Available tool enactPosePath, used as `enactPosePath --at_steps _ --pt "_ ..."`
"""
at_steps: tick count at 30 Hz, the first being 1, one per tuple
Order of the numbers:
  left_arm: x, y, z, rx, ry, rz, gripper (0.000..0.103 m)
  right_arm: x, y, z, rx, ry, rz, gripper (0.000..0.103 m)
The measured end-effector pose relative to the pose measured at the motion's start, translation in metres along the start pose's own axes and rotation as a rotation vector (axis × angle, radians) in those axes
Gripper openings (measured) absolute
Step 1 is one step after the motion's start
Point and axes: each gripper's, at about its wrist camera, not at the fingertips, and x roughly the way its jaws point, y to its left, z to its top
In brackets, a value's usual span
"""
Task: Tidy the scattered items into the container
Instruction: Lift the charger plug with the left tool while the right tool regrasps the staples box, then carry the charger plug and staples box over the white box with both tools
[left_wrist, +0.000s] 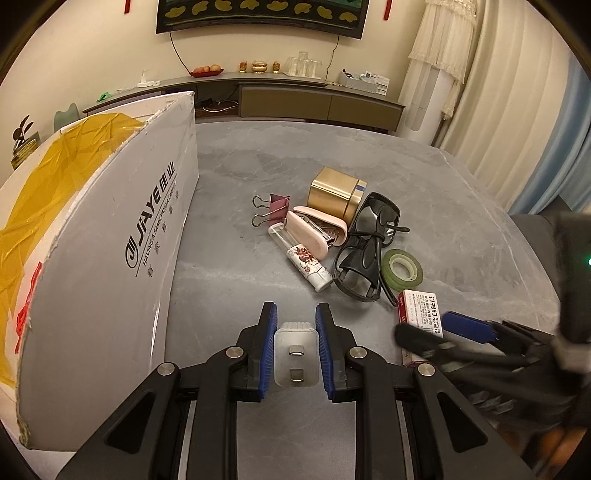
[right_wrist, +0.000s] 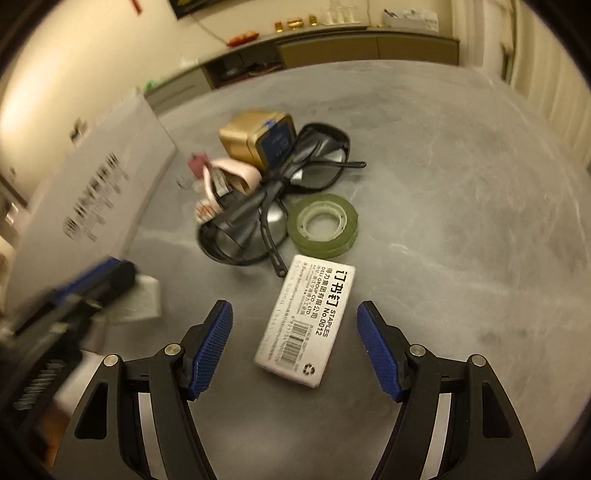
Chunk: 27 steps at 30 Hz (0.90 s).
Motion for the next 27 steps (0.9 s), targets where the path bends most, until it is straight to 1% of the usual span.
enactPosePath --at_steps 1,2,3,4,9,18,27 --pt "-0.001 0.0 0.0 0.0 -0.002 0.0 0.023 0.002 0.006 0.0 -0.04 -0.004 -0.022 0.072" --pt "-0.002 0.0 0.0 0.001 -0.005 0.001 0.023 0.003 0.008 -0.001 -0.055 -0.01 -0.026 0.07" --pt "-0.004 0.0 0.0 0.003 -0.012 0.004 0.023 0.003 0.009 -0.001 -0.064 -0.016 -0.034 0.056" --pt "-0.005 0.0 0.0 0.005 -0.018 0.005 0.023 0.003 0.01 -0.001 -0.08 -0.017 -0.044 0.04" --pt "-0.013 -0.001 0.001 0.009 -0.038 -0.002 0.023 -0.002 0.003 -0.005 -0.069 0.002 0.02 0.039" --pt "-0.031 -0.004 0.003 0.012 -0.077 -0.015 0.023 -0.029 0.009 -0.011 -0.078 -0.026 0.068 0.039" --pt "-0.058 -0.005 0.006 0.009 -0.14 -0.016 0.023 -0.05 0.024 -0.011 -0.097 -0.057 0.101 0.039"
